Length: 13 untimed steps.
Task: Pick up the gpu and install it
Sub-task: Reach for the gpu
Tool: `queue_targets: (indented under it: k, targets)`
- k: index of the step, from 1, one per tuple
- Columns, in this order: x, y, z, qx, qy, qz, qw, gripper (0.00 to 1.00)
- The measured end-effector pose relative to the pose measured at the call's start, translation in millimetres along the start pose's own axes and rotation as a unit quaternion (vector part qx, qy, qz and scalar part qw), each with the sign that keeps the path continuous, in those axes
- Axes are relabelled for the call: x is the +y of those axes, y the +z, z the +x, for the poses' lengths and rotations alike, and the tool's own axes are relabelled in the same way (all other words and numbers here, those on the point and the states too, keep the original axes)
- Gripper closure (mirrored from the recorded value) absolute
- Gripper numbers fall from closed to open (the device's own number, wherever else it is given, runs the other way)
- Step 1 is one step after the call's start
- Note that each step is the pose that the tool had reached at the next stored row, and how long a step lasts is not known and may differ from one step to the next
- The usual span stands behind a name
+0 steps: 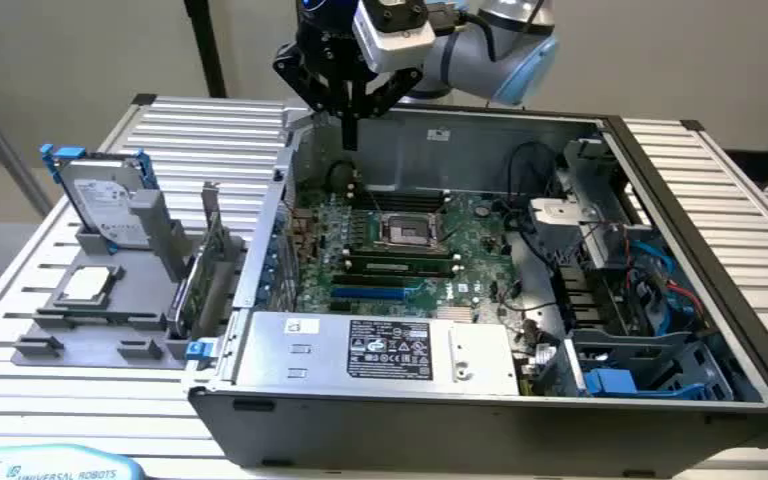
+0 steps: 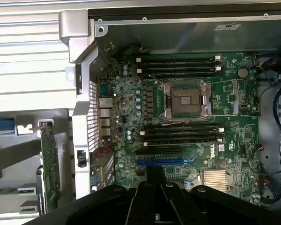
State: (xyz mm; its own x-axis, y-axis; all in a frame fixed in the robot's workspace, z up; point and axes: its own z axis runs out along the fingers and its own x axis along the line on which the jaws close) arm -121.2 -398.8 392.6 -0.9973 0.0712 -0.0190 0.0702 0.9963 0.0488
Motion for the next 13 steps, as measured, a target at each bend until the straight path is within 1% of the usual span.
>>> queue_targets:
  k: [10, 12, 13]
  targets:
    - [0.0, 0.0, 0.5, 0.0, 0.0, 0.0, 1.0, 0.89]
    - [-0.5, -0.2, 4.5, 0.0001, 0.0, 0.0001, 1.0, 0.89]
    - [-1.1, -0.3, 8.9, 0.0, 0.0, 0.0001, 1.0, 0.89]
